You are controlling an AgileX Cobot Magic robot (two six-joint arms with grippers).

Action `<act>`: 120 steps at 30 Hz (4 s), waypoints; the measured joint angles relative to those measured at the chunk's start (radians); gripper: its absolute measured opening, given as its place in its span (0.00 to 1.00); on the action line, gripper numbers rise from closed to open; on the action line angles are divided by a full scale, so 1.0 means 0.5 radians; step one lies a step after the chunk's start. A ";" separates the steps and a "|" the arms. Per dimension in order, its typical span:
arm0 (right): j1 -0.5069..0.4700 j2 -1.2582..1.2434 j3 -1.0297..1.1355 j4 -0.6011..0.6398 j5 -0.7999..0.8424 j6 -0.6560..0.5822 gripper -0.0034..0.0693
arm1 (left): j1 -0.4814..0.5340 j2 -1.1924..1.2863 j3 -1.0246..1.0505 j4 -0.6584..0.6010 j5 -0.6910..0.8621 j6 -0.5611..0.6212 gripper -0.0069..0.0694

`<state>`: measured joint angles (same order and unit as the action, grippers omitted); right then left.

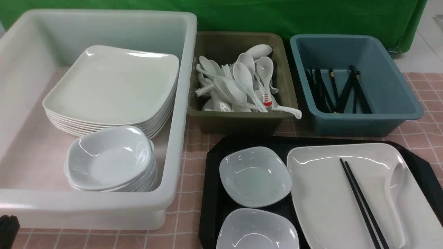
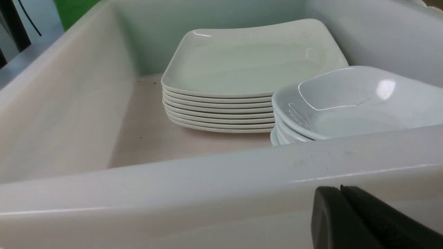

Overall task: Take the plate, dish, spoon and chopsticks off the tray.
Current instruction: Use the right arm to grab a soup spoon from the plate

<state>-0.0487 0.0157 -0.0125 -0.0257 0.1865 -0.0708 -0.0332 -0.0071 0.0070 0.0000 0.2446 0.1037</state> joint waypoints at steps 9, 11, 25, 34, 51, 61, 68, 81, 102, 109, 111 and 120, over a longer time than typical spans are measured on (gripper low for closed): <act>0.000 0.000 0.000 0.000 0.000 0.000 0.39 | 0.000 0.000 0.000 0.000 0.000 0.000 0.12; 0.000 0.000 0.000 0.000 0.000 0.000 0.39 | 0.000 0.000 0.000 0.000 0.000 0.000 0.12; 0.000 0.000 0.000 0.000 0.000 0.000 0.39 | 0.000 0.000 0.000 -0.170 -0.981 0.171 0.12; 0.000 0.000 0.000 0.000 0.000 0.000 0.39 | 0.000 0.000 0.000 -0.116 -1.183 0.059 0.12; 0.027 0.000 0.019 0.427 -0.545 1.008 0.39 | 0.000 0.173 -0.861 -0.149 -0.282 -1.145 0.12; 0.205 0.259 -0.563 0.423 0.276 0.622 0.09 | 0.000 1.401 -1.706 -0.366 1.544 -0.427 0.12; 0.342 1.283 -1.333 0.291 1.201 0.263 0.09 | -0.004 1.988 -1.728 -0.643 1.549 -0.060 0.09; 0.077 2.666 -1.893 0.114 1.552 0.045 0.09 | -0.994 2.368 -2.201 -0.600 1.534 -0.017 0.08; 0.149 3.412 -1.913 0.109 0.904 0.085 0.71 | -1.559 3.486 -2.712 -0.688 1.040 0.264 0.08; 0.151 3.532 -1.936 0.070 0.891 0.119 0.44 | -1.559 3.490 -2.714 -0.743 0.947 0.286 0.08; 0.151 3.530 -1.943 0.051 0.924 0.102 0.26 | -1.559 3.490 -2.714 -0.748 0.924 0.295 0.08; 0.246 3.269 -2.364 0.319 1.194 0.000 0.28 | -1.383 3.272 -2.794 -0.709 0.838 0.295 0.08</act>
<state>0.0745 1.6502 -1.1944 0.1341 0.7835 -0.0705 -0.7246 1.6287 -1.3898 -0.3545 0.6638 0.2511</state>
